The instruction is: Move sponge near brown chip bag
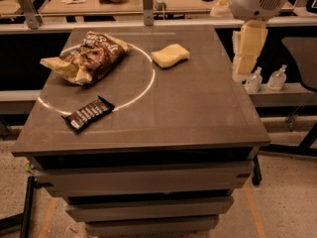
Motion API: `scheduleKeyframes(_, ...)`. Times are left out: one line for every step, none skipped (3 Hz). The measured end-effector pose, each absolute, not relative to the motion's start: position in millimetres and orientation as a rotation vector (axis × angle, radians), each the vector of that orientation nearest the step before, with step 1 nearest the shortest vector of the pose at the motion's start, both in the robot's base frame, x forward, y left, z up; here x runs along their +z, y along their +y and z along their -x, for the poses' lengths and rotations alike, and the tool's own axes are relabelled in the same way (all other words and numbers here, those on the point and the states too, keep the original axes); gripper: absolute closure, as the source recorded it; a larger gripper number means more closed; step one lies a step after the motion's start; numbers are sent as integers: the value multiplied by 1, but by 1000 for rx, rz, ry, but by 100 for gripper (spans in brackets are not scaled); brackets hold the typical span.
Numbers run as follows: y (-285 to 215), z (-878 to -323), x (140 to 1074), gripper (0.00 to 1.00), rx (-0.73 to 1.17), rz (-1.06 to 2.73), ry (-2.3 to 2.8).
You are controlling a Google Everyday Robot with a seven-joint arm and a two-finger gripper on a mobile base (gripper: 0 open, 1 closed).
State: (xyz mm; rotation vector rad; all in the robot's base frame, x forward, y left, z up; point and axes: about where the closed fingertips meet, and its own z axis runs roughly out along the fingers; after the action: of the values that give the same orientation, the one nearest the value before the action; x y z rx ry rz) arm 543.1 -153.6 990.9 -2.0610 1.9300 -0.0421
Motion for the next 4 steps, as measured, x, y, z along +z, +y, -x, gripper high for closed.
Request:
scheduleKeyframes(-149,-590,975,0,109,2036,1875)
scheduleKeyframes(-127,-627,966,0,303,1954,1779)
scheduleKeyframes(-116,-645,991,0,295,1880,1691)
scheduleKeyframes(-112,-653,991,0,284,1859,1680)
